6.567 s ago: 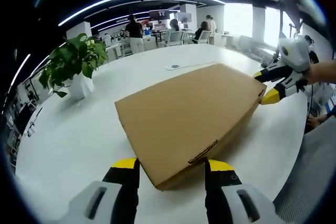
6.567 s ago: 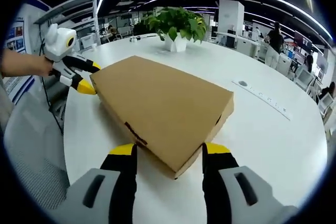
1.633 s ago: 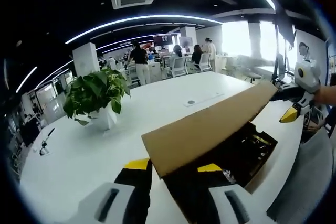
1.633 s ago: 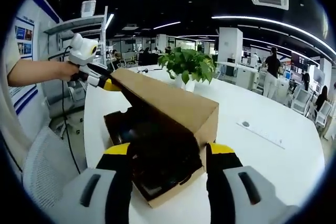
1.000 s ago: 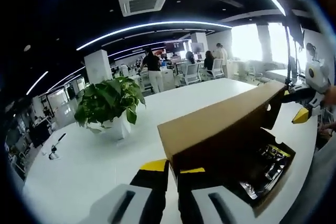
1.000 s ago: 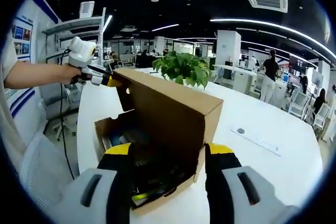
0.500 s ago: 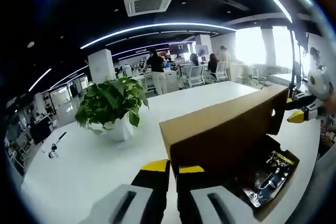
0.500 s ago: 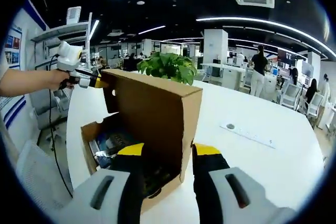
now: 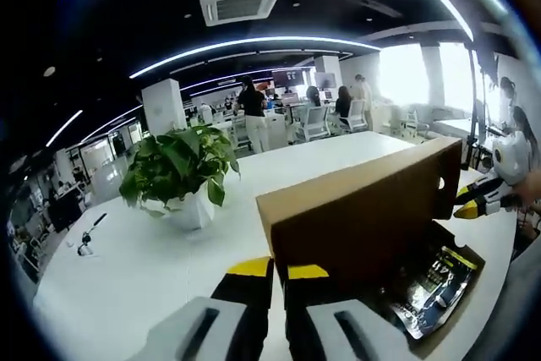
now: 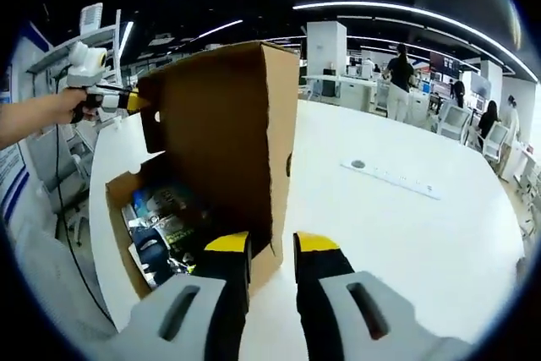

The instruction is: Operate the shoe box by opening the lid, removing the specified soft item, and placing it in the target area until the item is outside and the box remains undamaged.

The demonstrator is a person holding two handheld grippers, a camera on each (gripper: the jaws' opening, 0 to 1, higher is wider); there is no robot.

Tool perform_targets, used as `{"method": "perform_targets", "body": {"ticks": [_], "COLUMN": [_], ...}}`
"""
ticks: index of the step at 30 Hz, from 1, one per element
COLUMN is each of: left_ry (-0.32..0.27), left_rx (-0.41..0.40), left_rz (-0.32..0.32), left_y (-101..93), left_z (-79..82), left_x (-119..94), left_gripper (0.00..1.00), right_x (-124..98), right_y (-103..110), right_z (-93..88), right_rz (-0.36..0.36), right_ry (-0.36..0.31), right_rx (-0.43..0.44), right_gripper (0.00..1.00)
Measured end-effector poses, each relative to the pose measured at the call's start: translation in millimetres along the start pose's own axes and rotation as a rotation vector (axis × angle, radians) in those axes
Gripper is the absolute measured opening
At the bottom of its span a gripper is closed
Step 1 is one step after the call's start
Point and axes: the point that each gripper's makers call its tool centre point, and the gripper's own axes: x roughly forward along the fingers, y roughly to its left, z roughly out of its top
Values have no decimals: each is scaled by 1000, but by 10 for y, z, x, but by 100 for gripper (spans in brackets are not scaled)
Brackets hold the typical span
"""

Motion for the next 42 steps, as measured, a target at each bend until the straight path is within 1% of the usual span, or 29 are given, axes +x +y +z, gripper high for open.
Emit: {"method": "perform_targets", "body": {"ticks": [7,10,13,15,16,21,23,26,29,31,34,39,42], "left_ry": [-2,-4,-6,-7,-8,-9,-9,1,30,38,49,70,85], "left_rx": [-3,-6,-9,-10,-11,-10,-8,-8,21,23,13,-13,-32], "left_rz": [-1,0,-1,-1,-1,-2,-2,-8,-19,-24,-25,-12,-19], "left_y": [14,20,28,32,36,51,53,24,-25,-44,-43,-7,-27], "left_z": [22,26,32,35,37,46,51,44,-28,-63,-138,-290,-378], "left_x": [55,72,92,102,111,153,168,197,231,237,218,163,136], "left_gripper": [3,3,3,3,3,4,4,8,14,16,16,16,16], "right_x": [95,102,116,123,124,122,119,122,126,131,136,137,142], "right_y": [38,37,50,60,55,29,11,18,0,-4,-17,-21,-31], "right_z": [-61,-46,-40,-39,-35,-25,-22,-15,-9,-7,-5,9,18], "right_rz": [-4,-20,-26,-29,-32,-37,-46,-46,-51,-52,-61,-62,-61], "right_ry": [29,29,30,31,33,34,35,43,48,52,56,57,55], "right_rx": [-45,-33,-23,-34,-48,-38,-48,-54,-57,-53,-67,-57,-58], "right_gripper": [4,2,3,3,2,1,0,0,0,0,0,0,0]}}
